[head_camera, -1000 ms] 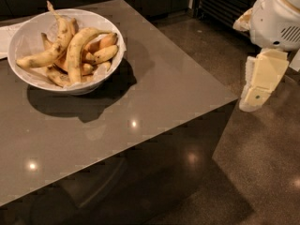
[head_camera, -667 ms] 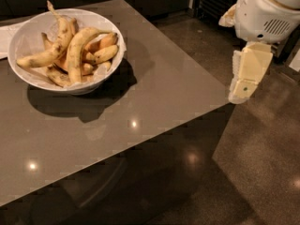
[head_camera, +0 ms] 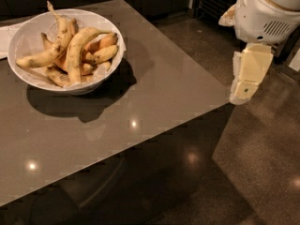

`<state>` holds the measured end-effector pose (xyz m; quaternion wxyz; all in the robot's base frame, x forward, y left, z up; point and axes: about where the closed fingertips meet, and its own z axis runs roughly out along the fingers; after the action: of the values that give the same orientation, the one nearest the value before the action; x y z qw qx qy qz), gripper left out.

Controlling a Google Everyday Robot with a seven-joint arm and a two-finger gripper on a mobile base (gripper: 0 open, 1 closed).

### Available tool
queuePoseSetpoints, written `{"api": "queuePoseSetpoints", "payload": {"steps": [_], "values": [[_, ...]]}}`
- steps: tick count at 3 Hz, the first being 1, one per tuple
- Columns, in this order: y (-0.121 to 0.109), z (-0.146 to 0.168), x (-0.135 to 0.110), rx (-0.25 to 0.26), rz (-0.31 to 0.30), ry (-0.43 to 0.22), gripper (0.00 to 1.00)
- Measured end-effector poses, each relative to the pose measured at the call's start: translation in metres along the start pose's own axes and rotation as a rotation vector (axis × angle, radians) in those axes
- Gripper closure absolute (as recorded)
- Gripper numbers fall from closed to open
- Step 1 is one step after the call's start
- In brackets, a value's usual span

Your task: Pick banana from white bowl

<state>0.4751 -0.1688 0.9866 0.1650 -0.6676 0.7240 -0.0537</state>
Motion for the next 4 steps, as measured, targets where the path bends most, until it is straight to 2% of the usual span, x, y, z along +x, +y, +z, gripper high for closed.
{"api": "queuePoseSetpoints", "payload": {"steps": [1,3,4], "values": [[-0.015,0.006,-0.018,0.028,-0.060,0.004,0.00],[-0.049,0.020,-0.059,0.038,-0.200,-0.012,0.00],[-0.050,0.020,-0.062,0.040,-0.206,-0.015,0.00]]}}
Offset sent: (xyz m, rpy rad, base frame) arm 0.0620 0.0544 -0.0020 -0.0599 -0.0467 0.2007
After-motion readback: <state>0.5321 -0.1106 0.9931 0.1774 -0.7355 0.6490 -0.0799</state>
